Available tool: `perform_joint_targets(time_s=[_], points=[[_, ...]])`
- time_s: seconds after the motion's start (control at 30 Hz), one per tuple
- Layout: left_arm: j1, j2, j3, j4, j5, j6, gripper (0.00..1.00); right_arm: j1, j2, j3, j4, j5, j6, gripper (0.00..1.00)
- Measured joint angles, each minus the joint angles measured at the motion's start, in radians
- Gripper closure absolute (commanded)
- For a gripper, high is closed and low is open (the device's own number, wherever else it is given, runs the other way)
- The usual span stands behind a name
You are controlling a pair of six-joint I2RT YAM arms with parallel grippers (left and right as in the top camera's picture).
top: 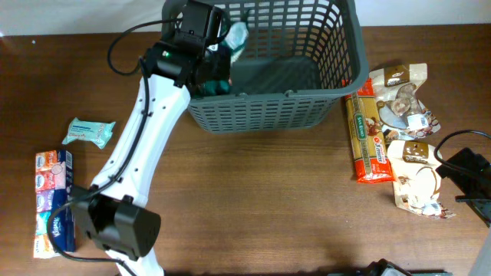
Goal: Pack container
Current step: 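Lower the bag into the basket and open the left gripper, then move the left gripper to the tissue-pack stack and grasp it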
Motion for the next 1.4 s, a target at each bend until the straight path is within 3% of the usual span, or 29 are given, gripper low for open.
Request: perform_joint_targets(time_s=[0.13,0.4,0.57,0.8,0.97,1.13,1.4], points=[[0.013,0.006,0.000,0.060,-0.015,0.004,0.16,0.000,0.000,0.000,0.000,0.000,0.000,0.01],[0.015,0.006,0.035,0.137,-0.014,0.055,0.16,0.000,0.000,0.000,0.002,0.000,0.000,0.01],[0.015,0.006,0.216,0.126,-0.016,0.129,0.22,0.000,0.000,0.000,0.005,0.000,0.000,0.01],[0.046,-0.055,0.448,-0.012,-0.095,0.165,0.13,0.000,0.000,0.000,0.008,0.000,0.000,0.01],[0.195,-0.130,0.473,-0.235,-0.139,0.133,0.08,0.000,0.000,0.000,0.008,-0.003,0.000,0.01],[0.418,-0.140,0.465,-0.464,-0.050,0.108,0.07,0.000,0.000,0.000,0.012,-0.016,0.000,0.01],[0.713,-0.140,0.341,-0.600,0.095,0.197,0.00,0.000,0.000,0.000,0.012,-0.019,0.000,0.01]])
